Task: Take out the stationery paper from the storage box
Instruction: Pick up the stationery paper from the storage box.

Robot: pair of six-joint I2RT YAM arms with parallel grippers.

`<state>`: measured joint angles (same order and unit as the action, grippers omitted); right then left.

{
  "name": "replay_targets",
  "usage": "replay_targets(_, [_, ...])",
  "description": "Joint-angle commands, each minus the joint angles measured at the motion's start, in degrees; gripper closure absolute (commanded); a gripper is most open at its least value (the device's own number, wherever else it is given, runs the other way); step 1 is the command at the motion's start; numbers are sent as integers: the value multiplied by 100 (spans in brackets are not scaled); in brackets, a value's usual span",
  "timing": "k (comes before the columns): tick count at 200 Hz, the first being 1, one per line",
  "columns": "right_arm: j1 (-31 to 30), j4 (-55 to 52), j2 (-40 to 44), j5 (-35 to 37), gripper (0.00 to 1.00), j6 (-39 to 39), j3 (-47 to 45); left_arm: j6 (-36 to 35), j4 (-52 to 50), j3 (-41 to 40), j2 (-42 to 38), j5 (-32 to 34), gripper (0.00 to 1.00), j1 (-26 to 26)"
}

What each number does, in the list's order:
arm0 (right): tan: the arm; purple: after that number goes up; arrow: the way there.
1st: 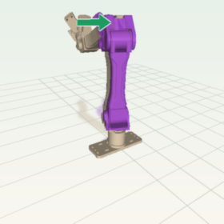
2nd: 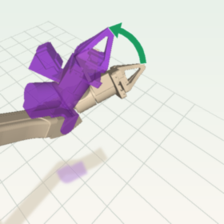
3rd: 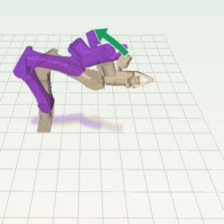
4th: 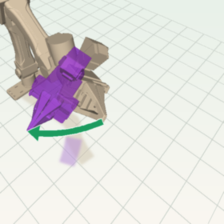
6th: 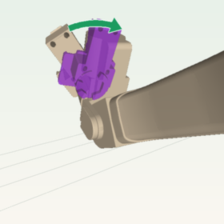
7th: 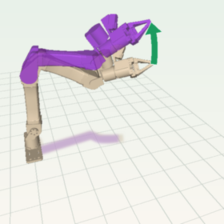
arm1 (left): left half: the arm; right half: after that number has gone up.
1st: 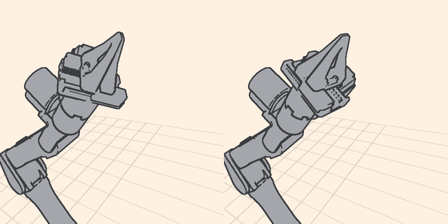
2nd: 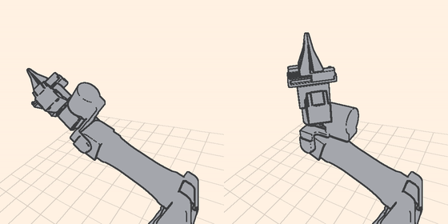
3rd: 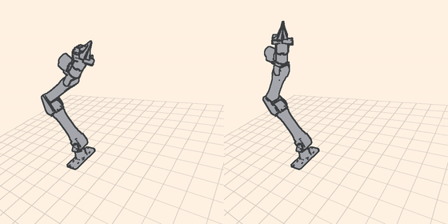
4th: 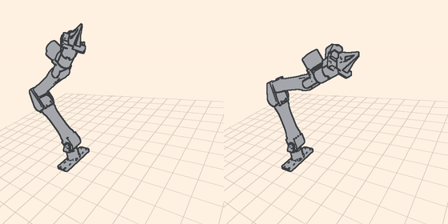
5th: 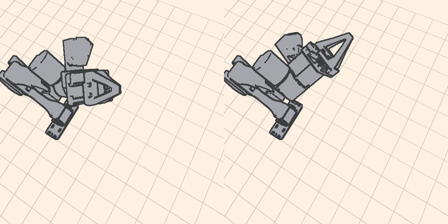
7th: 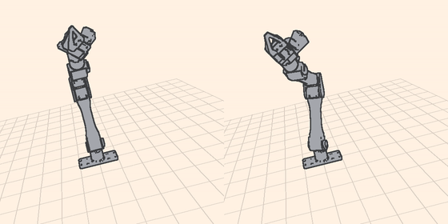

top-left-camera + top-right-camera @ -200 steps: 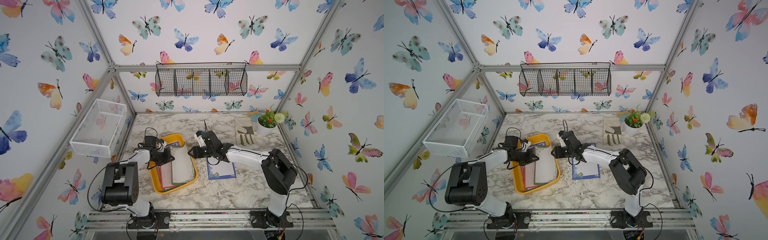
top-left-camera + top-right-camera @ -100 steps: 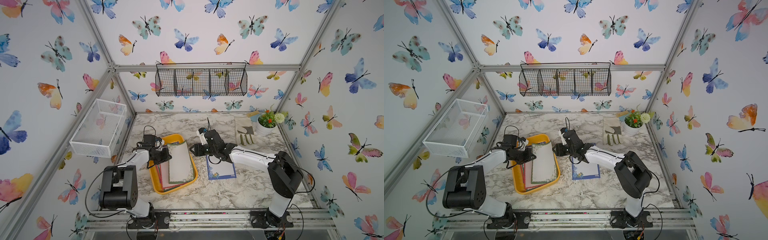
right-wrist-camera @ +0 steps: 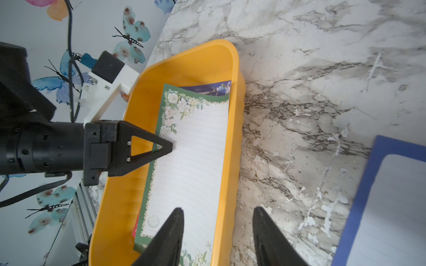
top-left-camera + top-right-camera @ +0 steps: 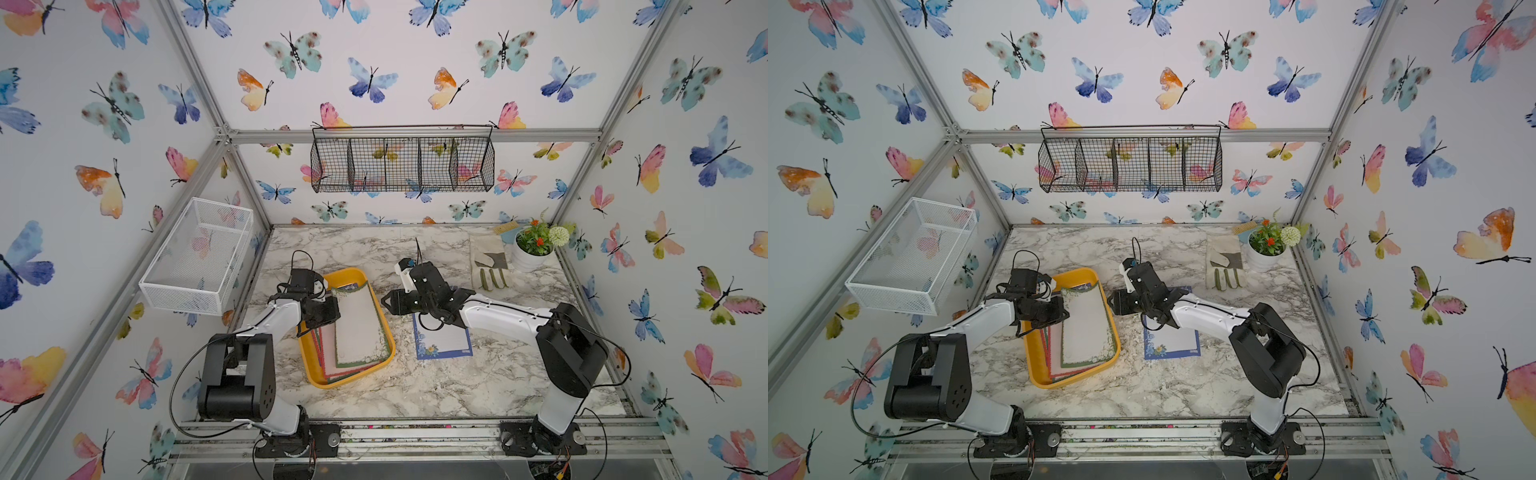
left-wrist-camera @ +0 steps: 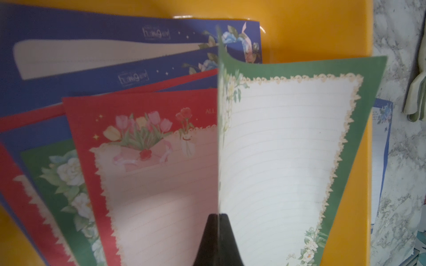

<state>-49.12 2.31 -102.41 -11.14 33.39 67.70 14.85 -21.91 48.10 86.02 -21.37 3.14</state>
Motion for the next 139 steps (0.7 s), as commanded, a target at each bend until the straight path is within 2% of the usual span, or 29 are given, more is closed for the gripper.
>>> replay_targets(1, [-53,87,239,144,49,-40,-97,-46,-115,84,-296,177,100,55])
replay_targets(27, [-53,41,206,243,50,-175,-63,-78,-113,107,-464,578,100,212])
replay_targets(90, [-58,-290,133,400,57,-607,243,-201,-282,365,-929,1057,100,502])
replay_targets(139, [-53,-16,390,719,60,-1547,77,-458,-529,770,-1342,1835,100,1132])
